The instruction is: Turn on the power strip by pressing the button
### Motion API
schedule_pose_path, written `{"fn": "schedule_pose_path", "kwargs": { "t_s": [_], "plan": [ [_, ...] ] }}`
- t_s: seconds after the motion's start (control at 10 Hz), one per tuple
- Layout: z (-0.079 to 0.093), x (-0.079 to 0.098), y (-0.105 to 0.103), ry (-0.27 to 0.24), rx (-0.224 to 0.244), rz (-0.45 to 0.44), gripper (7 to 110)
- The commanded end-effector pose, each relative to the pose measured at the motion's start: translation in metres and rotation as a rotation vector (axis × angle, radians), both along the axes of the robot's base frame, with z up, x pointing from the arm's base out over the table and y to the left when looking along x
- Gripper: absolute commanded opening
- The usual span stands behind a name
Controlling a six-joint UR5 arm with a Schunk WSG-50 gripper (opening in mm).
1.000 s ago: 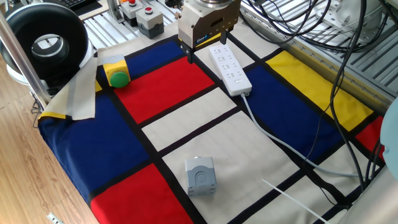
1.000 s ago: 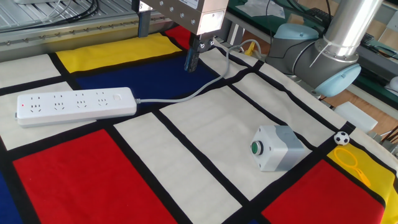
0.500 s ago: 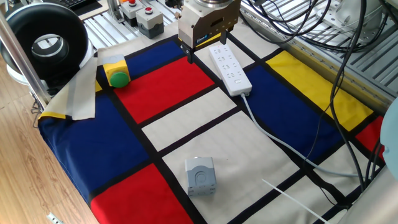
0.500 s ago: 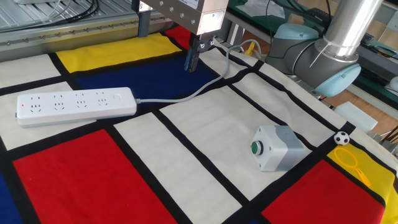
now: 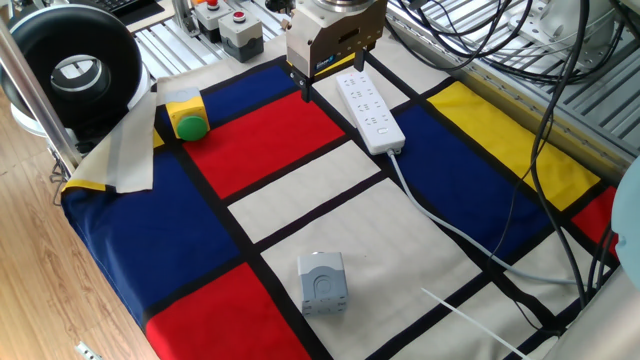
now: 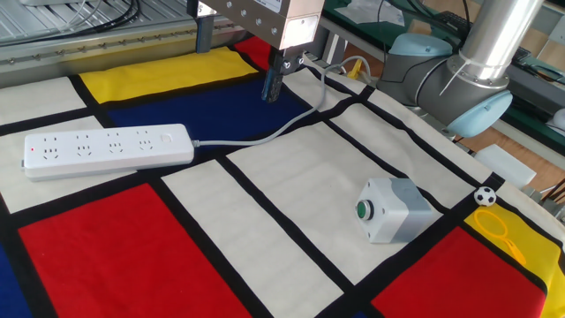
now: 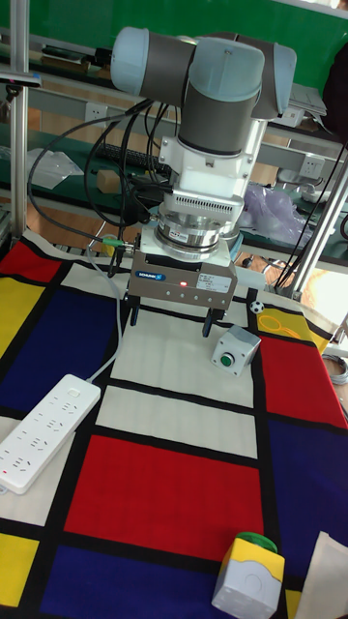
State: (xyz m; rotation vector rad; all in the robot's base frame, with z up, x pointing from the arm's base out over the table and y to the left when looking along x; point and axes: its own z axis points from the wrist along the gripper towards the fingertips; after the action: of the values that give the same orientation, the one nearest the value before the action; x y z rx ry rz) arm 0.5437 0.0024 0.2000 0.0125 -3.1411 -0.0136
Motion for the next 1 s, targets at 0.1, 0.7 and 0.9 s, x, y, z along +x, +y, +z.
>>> {"fn": "schedule_pose_path", "kwargs": {
  "t_s": [0.1, 0.7, 0.9],
  "plan": [
    [0.0009, 0.0374, -0.0156, -0.143, -0.085, 0.185, 107],
    [0.0002, 0.0332, -0.017, -0.125, -0.092, 0.199, 7],
    [0.0006, 0.0378, -0.0144, -0.144, -0.084, 0.208, 7]
  ]
}}
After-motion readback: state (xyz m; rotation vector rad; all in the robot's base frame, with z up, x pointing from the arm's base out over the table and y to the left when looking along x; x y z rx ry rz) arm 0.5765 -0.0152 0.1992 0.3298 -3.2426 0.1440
